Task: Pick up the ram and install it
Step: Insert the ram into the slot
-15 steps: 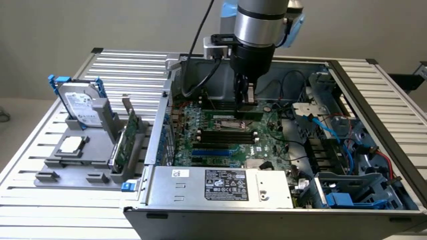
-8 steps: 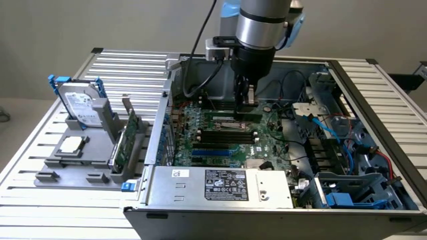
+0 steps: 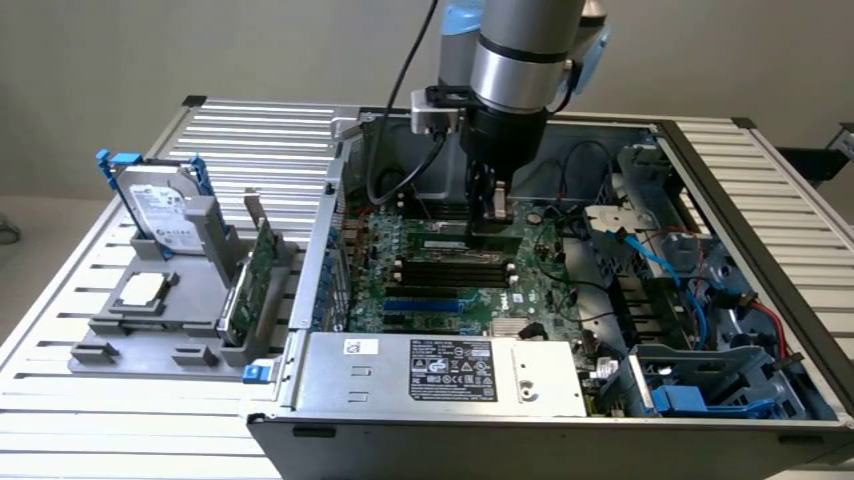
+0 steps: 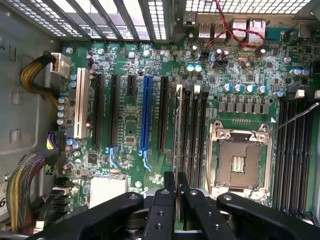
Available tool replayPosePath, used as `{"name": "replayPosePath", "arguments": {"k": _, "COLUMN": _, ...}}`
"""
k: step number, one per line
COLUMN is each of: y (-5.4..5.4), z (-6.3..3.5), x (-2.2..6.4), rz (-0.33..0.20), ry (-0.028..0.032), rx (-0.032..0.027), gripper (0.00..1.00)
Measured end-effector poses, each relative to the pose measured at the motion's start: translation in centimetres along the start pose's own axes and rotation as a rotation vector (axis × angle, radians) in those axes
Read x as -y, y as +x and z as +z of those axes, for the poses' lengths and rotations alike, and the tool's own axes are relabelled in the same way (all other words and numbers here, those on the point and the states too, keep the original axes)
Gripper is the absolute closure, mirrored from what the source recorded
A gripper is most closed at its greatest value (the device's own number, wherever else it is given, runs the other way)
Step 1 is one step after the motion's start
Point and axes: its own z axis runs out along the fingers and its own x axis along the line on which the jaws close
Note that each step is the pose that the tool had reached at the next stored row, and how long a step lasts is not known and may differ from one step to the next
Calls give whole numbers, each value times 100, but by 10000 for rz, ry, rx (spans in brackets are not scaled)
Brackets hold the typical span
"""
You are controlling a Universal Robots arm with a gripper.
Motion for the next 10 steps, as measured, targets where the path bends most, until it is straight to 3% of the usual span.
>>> {"name": "replayPosePath", "arguments": {"k": 10, "y": 7, "z": 184, "x": 11, "rz": -1, "ry": -4, "rx": 1, "gripper": 86}}
